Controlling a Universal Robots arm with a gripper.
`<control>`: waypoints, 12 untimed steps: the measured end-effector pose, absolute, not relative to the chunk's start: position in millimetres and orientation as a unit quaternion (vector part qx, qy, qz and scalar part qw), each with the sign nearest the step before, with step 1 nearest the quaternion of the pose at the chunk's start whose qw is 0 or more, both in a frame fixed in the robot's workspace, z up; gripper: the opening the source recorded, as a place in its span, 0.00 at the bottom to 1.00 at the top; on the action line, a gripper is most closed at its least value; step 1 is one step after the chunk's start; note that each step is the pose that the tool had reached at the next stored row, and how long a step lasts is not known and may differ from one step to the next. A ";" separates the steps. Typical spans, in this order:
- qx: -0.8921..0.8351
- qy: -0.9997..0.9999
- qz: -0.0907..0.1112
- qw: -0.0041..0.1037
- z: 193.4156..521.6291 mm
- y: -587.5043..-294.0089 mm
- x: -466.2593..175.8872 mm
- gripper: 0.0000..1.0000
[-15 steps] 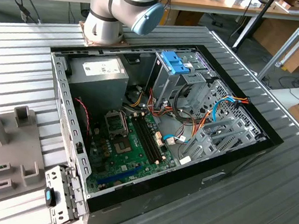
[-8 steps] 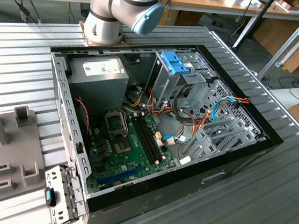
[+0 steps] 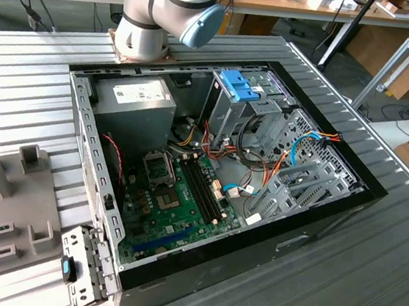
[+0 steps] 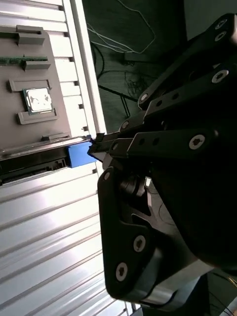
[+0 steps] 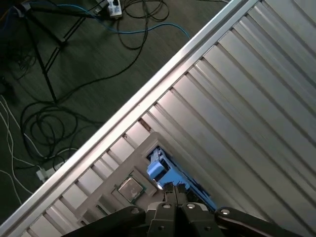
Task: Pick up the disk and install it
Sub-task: 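Pick up the disk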
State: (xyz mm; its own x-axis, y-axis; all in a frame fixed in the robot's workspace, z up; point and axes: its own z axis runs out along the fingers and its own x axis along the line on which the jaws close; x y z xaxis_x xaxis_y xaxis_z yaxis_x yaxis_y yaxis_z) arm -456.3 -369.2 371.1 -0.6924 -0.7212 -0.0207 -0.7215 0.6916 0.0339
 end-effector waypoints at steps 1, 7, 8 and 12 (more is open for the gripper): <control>-0.403 0.915 0.020 0.003 371.1 -369.2 -456.3 0.11; -0.442 0.897 0.020 0.002 371.1 -369.2 -456.3 0.11; -0.453 0.891 0.020 0.001 371.1 -369.2 -456.3 0.11; -0.476 0.879 0.020 0.001 371.1 -369.2 -456.3 0.11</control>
